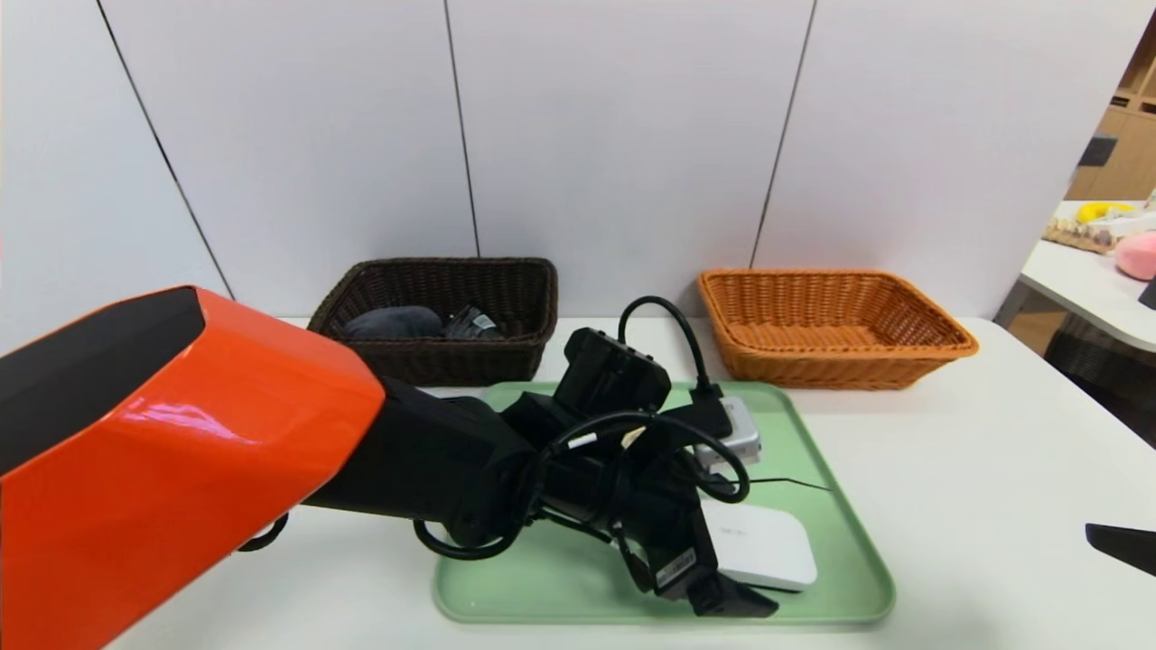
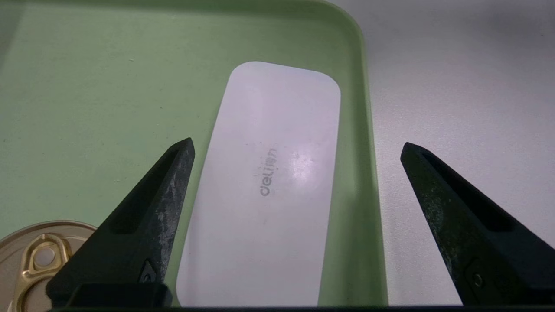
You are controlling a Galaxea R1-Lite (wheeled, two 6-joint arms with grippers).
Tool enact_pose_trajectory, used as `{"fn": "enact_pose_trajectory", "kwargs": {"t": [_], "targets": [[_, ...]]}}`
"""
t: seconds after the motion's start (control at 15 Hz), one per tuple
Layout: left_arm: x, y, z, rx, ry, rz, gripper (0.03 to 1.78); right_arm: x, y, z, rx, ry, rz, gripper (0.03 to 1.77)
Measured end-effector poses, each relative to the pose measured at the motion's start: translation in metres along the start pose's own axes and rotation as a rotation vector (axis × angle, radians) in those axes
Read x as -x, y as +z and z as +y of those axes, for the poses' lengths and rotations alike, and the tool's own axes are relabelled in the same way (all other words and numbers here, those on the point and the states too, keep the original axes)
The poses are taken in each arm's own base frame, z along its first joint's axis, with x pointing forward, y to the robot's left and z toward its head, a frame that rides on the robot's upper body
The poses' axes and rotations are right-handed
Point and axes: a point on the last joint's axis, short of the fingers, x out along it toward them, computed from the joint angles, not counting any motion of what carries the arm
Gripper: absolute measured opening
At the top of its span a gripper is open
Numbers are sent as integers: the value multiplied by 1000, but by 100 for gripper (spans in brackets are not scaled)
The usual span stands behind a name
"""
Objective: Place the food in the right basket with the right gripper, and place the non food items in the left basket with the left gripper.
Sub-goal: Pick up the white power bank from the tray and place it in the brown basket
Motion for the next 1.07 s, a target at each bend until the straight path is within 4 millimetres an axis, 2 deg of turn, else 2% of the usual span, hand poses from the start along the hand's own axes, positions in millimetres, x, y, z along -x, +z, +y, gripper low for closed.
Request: {"fn": "enact_pose_trajectory", "kwargs": {"t": [0.33, 1.07], "targets": [[-7, 2, 7, 5, 10, 17, 169, 3, -1, 1, -1, 14, -13, 170], [-10, -6, 5, 16, 19, 70, 169, 10, -2, 1, -1, 14, -44, 170]]}}
